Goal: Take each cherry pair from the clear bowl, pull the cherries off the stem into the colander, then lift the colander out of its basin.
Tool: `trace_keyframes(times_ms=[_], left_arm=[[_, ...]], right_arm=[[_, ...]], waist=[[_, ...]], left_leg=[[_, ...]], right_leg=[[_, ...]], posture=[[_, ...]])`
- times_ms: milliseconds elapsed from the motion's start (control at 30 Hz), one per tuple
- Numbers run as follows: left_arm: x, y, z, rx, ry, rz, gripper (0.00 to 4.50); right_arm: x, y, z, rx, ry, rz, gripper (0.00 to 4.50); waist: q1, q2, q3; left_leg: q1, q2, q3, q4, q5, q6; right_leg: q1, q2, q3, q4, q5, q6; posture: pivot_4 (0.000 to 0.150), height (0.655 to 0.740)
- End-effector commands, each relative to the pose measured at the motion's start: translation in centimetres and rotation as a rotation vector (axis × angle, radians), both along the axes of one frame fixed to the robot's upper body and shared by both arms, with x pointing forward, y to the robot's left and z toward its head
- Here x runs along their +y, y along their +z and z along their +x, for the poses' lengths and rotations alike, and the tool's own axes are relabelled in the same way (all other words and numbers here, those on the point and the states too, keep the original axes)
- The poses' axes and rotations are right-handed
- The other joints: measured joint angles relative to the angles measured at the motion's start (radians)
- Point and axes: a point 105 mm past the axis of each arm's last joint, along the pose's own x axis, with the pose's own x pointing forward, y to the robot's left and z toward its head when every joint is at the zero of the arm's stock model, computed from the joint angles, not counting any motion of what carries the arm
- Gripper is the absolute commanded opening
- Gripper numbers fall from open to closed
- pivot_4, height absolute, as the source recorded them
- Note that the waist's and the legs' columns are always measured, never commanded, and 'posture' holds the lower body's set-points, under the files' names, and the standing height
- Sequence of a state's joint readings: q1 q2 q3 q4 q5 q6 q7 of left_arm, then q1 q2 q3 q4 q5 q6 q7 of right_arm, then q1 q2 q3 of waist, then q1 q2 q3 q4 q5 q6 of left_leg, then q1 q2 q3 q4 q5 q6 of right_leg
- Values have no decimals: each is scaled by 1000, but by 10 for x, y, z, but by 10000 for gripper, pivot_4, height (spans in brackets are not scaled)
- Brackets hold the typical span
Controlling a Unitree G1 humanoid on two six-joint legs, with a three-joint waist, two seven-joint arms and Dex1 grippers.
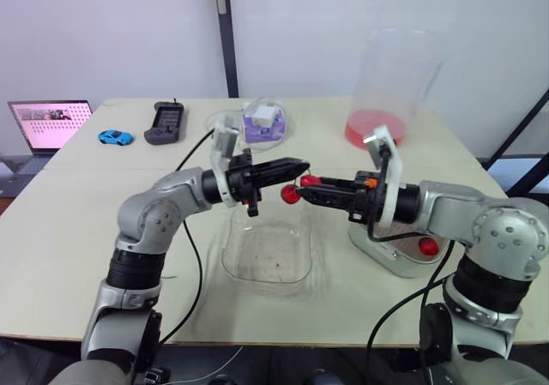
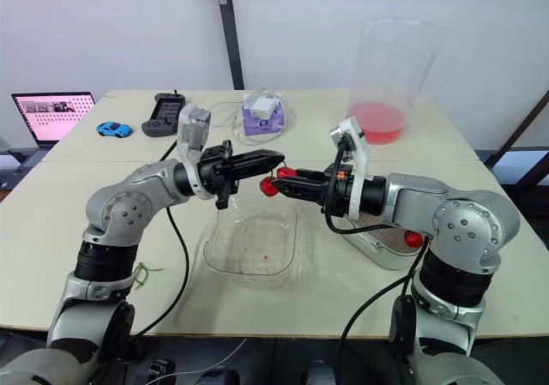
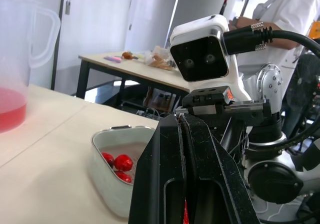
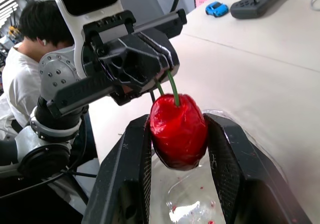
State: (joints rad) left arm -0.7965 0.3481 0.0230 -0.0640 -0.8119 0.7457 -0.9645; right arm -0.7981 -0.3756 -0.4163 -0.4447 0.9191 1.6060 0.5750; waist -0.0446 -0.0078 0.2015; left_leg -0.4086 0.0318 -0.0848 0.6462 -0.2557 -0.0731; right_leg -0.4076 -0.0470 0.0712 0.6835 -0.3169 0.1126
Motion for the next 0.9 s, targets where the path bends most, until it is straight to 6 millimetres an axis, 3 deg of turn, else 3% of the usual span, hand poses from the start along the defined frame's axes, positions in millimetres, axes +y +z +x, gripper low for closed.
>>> trace_keyframes(times_ms=[33,367,700,800,900], left_arm=[[0,10,-7,-59,-9,-22,0],[2,9,-5,-66,-3,-17,0],[2,12,-4,-77,1,-25,0],[2,12,-4,-79,0,-25,0],[3,12,-4,-78,1,-24,0]], right_arm=[[-1,6,-3,-34,9,-6,11555],[-13,7,-6,-31,10,-47,11555],[-22,-23,-13,58,19,-216,11555],[-28,-21,-15,54,16,-225,11555],[-41,-6,-17,4,-11,-223,11555]], waist=[[0,0,0],[1,0,0],[1,0,0],[2,0,0],[3,0,0]], left_leg=[[0,0,0,0,0,0],[0,0,0,0,0,0],[0,0,0,0,0,1],[0,0,0,0,0,1],[0,0,0,0,0,1]], right_leg=[[0,0,0,0,0,0],[0,0,0,0,0,0],[0,0,0,-1,0,0],[0,0,0,-1,0,0],[0,0,0,-1,0,0]], posture=[[1500,7332],[1500,7332],[1500,7332],[1500,7332],[1500,7332]])
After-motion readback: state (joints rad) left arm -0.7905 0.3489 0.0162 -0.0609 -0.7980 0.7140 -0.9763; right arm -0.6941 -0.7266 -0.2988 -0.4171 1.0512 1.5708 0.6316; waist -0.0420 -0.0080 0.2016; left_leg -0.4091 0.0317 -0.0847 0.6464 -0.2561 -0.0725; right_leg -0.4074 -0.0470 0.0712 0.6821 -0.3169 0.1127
